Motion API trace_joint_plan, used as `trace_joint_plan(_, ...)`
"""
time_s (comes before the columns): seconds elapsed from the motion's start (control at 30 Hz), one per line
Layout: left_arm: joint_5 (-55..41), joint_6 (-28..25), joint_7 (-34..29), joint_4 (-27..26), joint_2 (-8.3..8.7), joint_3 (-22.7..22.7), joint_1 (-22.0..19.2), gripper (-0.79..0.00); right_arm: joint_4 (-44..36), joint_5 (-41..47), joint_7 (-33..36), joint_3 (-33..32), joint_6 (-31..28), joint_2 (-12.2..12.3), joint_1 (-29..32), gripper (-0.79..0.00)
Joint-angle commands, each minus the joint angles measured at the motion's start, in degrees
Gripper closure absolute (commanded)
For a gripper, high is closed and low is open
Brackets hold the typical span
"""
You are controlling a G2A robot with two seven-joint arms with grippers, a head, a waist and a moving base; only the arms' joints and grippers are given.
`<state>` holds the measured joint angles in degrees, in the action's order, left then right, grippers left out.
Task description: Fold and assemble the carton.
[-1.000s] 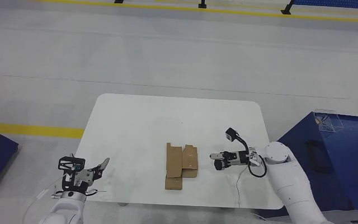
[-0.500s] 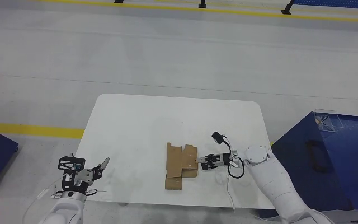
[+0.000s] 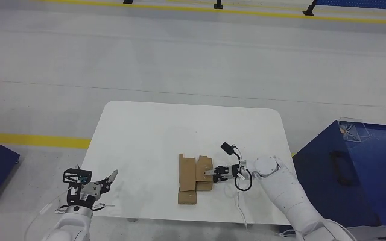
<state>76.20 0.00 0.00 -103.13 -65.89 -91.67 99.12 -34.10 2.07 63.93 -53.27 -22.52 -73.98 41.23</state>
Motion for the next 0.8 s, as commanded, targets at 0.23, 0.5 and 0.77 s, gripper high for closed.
trace_joint_plan(0.23,0.0,0.0,0.0,0.0,0.0,0.0,0.0,-0.785,3.18,0.96,-0.54,2.51,-0.57,-1.99,-1.5,0.0)
trace_joint_plan(0.5,0.0,0.0,0.0,0.0,0.0,0.0,0.0,-0.785,6.18,5.68,2.39,1.23,-6.18,-2.3,-2.61,0.0)
trace_joint_plan(0.77,0.0,0.0,0.0,0.0,0.0,0.0,0.0,-0.785,-2.86,15.36,10.5,-4.73,-7.36,0.78,-3.08,0.0)
